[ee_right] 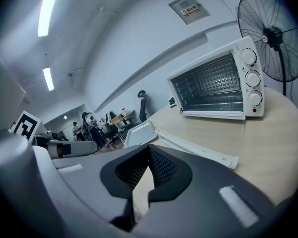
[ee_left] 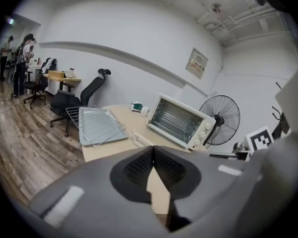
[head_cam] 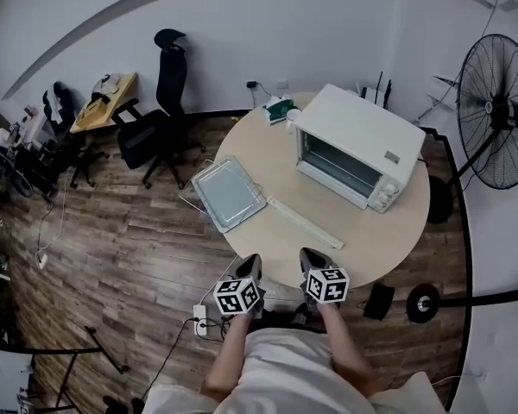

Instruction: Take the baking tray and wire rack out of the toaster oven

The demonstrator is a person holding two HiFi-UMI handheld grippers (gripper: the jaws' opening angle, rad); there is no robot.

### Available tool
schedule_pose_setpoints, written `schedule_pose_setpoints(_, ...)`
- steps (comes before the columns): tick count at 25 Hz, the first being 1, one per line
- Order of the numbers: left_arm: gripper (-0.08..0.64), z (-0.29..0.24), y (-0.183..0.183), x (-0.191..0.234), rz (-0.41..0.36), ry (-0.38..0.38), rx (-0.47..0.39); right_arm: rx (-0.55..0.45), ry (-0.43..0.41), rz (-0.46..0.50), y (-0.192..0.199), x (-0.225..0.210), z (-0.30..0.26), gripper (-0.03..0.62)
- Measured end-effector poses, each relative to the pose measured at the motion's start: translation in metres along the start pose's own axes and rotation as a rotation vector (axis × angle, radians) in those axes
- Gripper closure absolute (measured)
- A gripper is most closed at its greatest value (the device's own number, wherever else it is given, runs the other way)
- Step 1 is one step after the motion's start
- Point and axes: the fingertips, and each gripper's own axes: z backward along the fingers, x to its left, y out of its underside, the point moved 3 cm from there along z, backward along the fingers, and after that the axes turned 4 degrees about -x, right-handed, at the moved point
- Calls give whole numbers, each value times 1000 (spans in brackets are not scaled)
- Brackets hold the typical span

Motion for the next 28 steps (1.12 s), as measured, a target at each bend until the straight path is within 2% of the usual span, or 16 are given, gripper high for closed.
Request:
schedule_pose_setpoints(3,505,2,2,1,-9,-1,15,9,-9,7,0,3,-2,598)
schedule_pose_setpoints(6,505,6,3,4,2,-3,17,23,-39,56,2,10,-4,597)
schedule_pose_setpoints(9,505,7,4,7,11,-9,9,-1,-63,80,-1,16,-5,597)
schedule_pose_setpoints(13,505,7,3,9,-6,-15,5,-18,-61,78,-6,16,-6,598)
schedule_pose_setpoints(19,505,12,-7,19,-70,-46,-10,-30,-64,87,-9,22,-7,598)
schedule_pose_setpoints(28,505,16,-10,27,-53,-53,-18,-28,-84,118,-10,32,-8,597)
